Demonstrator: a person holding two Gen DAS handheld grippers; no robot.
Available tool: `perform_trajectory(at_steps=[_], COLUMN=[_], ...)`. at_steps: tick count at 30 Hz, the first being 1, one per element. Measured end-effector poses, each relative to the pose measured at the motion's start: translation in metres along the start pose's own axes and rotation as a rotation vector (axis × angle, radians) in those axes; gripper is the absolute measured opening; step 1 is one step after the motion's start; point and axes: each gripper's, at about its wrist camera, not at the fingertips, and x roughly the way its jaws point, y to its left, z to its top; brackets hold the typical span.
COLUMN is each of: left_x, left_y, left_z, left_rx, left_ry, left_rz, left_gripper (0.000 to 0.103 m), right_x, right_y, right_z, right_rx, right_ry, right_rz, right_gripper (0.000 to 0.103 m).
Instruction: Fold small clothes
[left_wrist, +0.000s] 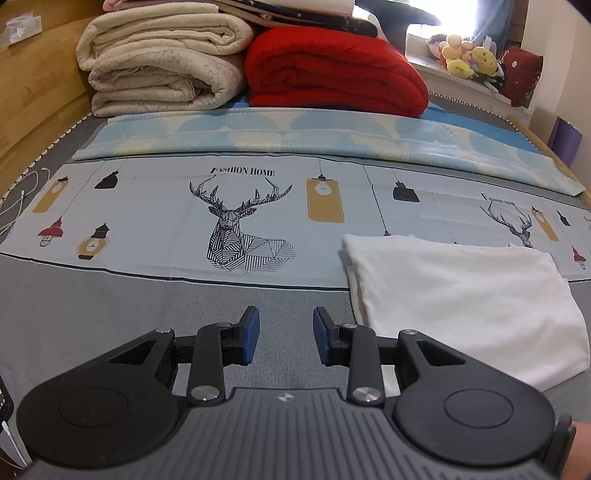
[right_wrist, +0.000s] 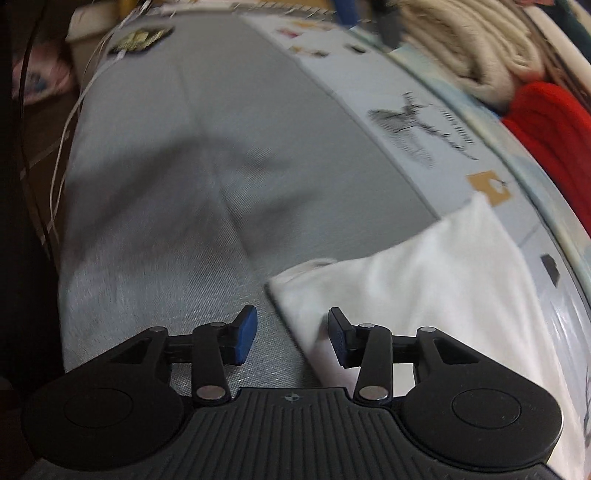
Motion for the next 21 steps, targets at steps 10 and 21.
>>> perform_trajectory(at_steps=[10,21], left_x=[0.022,0.096], left_y=[-0.014,-0.015], left_z=[0.01,0.005], left_rx=[-0.054,-0.406], left_ry=[0.063,0.324], left_rz=[-0.041,-0.34], left_gripper=[0.037,0.079], right_x=[0.0,-0.076], right_y=[-0.005,-0.052], right_z=[0.004,-0.006], right_rx=[-0.018,0.23], right_ry=[-0.014,-0.199], right_rz=[-0.039,0.01], right_gripper=[0.007,0.004])
